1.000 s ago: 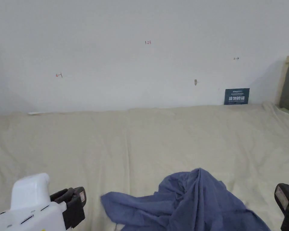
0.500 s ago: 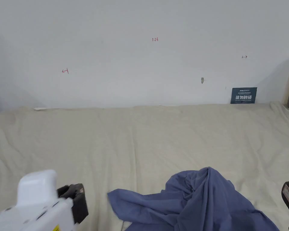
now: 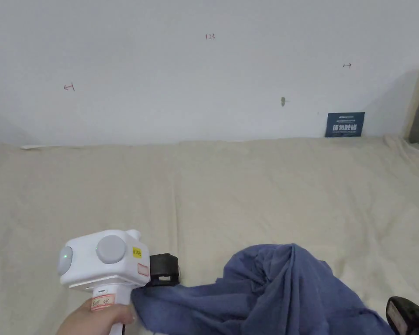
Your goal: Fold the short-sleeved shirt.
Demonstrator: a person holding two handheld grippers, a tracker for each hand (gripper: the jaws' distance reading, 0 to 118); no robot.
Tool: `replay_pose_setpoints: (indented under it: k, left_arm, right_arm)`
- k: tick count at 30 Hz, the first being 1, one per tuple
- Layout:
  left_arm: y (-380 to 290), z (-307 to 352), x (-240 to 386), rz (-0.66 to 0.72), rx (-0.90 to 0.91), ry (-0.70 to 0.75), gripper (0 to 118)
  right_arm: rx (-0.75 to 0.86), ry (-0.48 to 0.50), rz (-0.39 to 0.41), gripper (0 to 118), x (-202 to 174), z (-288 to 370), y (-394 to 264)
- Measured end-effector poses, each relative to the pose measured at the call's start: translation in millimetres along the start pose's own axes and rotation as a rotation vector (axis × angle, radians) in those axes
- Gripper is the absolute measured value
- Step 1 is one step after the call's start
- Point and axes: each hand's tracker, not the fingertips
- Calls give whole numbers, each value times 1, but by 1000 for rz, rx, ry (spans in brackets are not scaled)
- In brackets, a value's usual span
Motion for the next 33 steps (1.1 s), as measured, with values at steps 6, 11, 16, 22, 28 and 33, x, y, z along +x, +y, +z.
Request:
replay_pose_setpoints:
  k: [6,11,16,22,28,33]
  left_arm:
    - [-16,-21,31,-219,-56,144,105]
    - [-47,4,48,-273,42,0,5]
    - [-62,2,52,-322,30,75,5]
    - [-52,5,33,-191,19,18,5]
    - [-59,4,33,-229,20,24,5]
    - [-61,2,29,-231,20,11,5]
  right_arm:
    - [-56,-24,-43,0,15,-18,-10]
    - [-51,-54,-55,0,30,-29,-7]
    - [-151,1,-74,12,54,-74,24]
    - [-531,21,-51,87,77,-196,60]
    - [-815,-48,-20,86,69,-310,49]
    - [-885,-20,-211,86,57,-344,22]
